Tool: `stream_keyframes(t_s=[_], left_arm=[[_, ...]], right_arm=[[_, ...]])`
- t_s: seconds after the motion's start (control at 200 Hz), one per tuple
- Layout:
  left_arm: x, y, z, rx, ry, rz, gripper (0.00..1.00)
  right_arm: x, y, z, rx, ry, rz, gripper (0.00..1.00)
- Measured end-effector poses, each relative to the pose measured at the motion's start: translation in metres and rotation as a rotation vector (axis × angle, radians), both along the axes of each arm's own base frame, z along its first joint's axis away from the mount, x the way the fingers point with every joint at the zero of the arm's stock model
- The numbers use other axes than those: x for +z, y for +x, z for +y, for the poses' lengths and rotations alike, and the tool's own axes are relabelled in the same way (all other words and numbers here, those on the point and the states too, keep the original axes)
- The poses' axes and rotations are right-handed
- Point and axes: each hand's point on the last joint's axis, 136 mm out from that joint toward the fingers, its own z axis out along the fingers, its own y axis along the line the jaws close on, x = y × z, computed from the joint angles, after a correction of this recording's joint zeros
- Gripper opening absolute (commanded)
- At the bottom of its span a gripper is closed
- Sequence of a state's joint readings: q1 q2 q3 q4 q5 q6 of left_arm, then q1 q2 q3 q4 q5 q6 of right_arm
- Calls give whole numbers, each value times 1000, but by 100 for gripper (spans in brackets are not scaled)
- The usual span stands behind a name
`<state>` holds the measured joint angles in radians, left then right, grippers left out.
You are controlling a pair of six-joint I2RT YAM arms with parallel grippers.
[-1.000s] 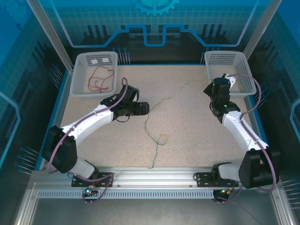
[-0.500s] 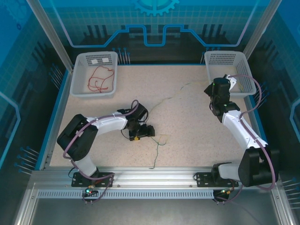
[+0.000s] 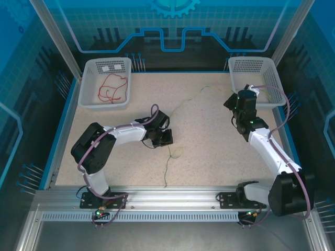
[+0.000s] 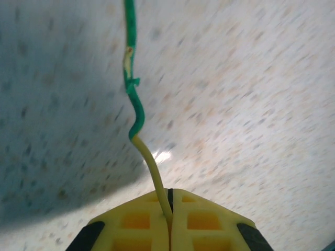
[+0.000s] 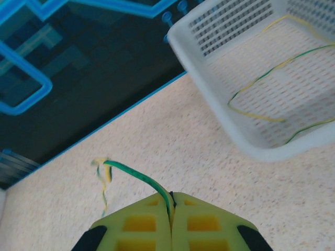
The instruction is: Untangle the cables
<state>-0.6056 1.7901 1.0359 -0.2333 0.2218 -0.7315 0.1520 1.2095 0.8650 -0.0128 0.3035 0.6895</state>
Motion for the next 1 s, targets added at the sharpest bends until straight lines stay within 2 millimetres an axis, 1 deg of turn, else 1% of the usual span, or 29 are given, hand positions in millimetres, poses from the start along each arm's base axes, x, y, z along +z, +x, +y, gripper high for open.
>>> stream_keyframes(t_s=[0.095, 0.16, 0.245, 0.34, 0.45, 0.525, 0.58, 0.645, 0.715, 0.81, 1.001], left_arm=[[14, 24, 4, 42, -45, -65, 0], [24, 41, 9, 75, -65, -109, 0], [45, 67, 13, 117, -77, -183, 0], [78, 93, 4, 134, -126, -288, 0], [107, 112, -7, 152, -197, -373, 0], [117, 123, -13, 166, -232, -404, 0], [120, 131, -18, 174, -253, -417, 0], [118, 135, -20, 186, -266, -418, 0], [116, 136, -19, 197, -264, -415, 0], [119, 139, -18, 210, -262, -430, 0], [128, 145, -13, 238, -300, -468, 0]], right_arm=[[-10, -9, 24, 107, -16, -5, 0], [-12, -19, 46, 198, -33, -42, 0], [-15, -35, 75, 322, -46, -94, 0], [-20, -47, 107, 458, -57, -128, 0], [-25, -56, 147, 624, -40, -150, 0], [-33, -63, 176, 740, -32, -146, 0], [-48, -71, 196, 822, -35, -118, 0], [-65, -80, 214, 889, -36, -77, 0], [-80, -84, 225, 929, -35, -41, 0], [-95, -79, 230, 939, -34, -4, 0], [-114, -68, 244, 979, -35, 50, 0]])
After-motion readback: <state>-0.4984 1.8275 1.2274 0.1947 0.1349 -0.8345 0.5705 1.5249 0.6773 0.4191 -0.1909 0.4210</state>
